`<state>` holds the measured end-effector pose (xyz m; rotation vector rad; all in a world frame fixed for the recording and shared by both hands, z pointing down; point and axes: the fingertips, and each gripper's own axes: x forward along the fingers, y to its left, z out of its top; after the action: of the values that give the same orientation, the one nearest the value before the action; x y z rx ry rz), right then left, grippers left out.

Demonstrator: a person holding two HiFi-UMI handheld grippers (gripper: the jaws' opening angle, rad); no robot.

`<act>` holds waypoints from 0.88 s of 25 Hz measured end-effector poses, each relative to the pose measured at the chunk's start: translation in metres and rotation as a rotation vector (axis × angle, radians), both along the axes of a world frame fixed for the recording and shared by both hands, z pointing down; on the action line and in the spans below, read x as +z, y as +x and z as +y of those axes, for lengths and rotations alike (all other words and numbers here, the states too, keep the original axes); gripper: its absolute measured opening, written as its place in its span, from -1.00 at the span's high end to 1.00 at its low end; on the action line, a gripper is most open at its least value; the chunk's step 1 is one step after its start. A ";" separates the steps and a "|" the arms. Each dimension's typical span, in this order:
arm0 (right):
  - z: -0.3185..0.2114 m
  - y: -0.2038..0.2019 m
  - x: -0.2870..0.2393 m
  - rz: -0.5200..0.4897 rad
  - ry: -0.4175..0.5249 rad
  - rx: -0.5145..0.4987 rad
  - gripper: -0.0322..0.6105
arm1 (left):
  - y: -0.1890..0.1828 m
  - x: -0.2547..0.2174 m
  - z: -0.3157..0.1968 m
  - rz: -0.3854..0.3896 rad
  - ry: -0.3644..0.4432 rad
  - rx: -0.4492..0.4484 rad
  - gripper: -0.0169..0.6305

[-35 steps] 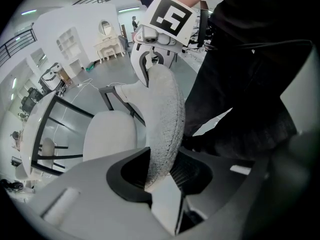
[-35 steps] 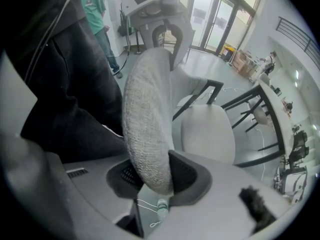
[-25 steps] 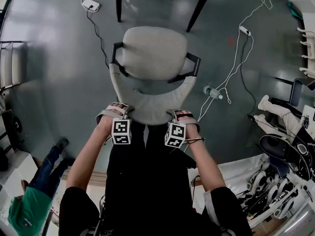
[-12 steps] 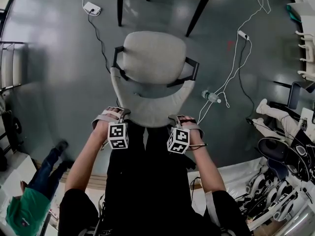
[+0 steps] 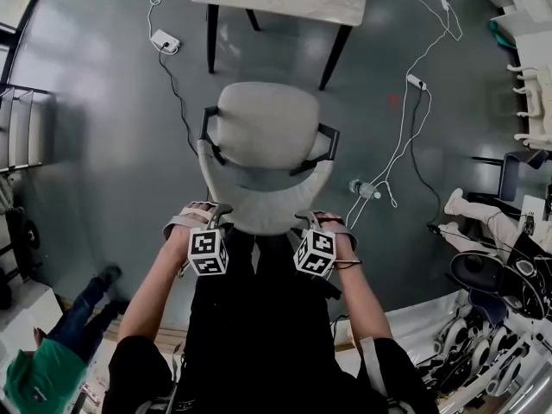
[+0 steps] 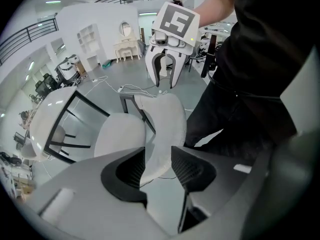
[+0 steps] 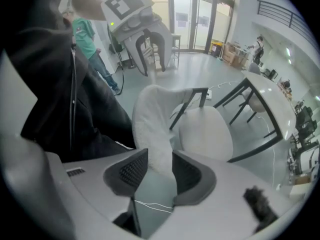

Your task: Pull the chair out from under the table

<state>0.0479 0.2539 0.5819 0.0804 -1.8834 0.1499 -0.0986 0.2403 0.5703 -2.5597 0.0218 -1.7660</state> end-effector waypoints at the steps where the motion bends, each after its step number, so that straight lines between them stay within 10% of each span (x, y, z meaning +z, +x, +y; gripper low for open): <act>1: -0.004 0.000 -0.004 -0.006 -0.005 0.011 0.38 | 0.000 -0.004 -0.003 0.001 0.011 -0.003 0.42; 9: -0.040 -0.001 -0.040 -0.054 0.061 0.123 0.81 | 0.005 -0.038 -0.032 0.038 0.084 -0.087 0.60; 22: -0.085 -0.030 -0.126 -0.326 0.225 0.450 0.85 | 0.013 -0.121 -0.069 0.302 0.172 -0.462 0.91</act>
<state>0.0179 0.1688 0.4563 0.6703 -2.1762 0.2693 -0.0853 0.1717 0.4498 -2.8161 0.7915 -1.3747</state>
